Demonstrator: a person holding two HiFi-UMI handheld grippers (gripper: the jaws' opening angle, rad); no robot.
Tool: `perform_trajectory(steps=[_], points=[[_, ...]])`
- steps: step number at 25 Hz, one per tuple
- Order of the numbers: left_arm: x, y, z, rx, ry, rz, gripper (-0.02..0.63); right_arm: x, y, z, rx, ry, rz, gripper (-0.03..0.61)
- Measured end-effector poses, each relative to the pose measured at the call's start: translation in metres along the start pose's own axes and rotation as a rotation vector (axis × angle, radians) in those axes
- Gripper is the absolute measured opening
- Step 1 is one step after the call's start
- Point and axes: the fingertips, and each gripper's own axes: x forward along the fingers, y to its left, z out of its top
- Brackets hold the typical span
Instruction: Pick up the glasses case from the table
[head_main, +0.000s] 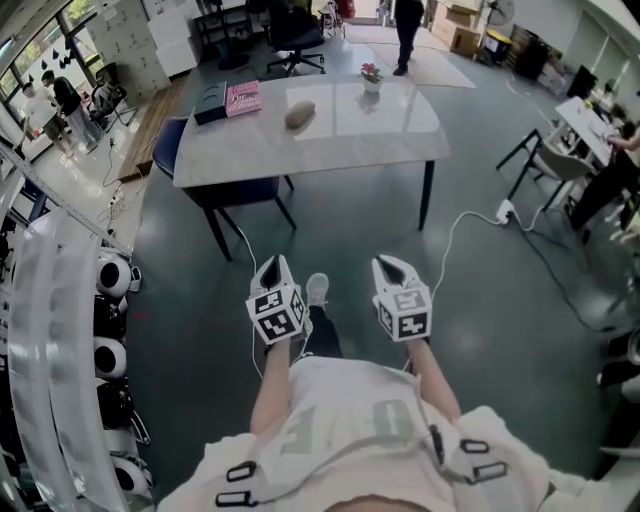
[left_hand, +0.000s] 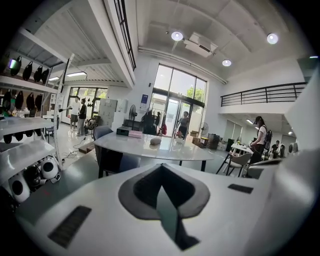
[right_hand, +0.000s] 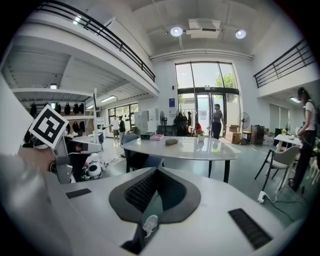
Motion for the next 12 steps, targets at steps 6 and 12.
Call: perform_trajectory(steps=[6, 12], points=[[0.074, 0.013, 0.029, 0.003, -0.018, -0.026, 0.003, 0.071, -0.001, 0.030, -0.027, 0.003, 0.037, 0.002], [0.168, 0.023, 0.083, 0.031, -0.020, -0.066, 0.003, 0.166, -0.020, 0.069, 0.002, 0.010, 0.039, 0.002]])
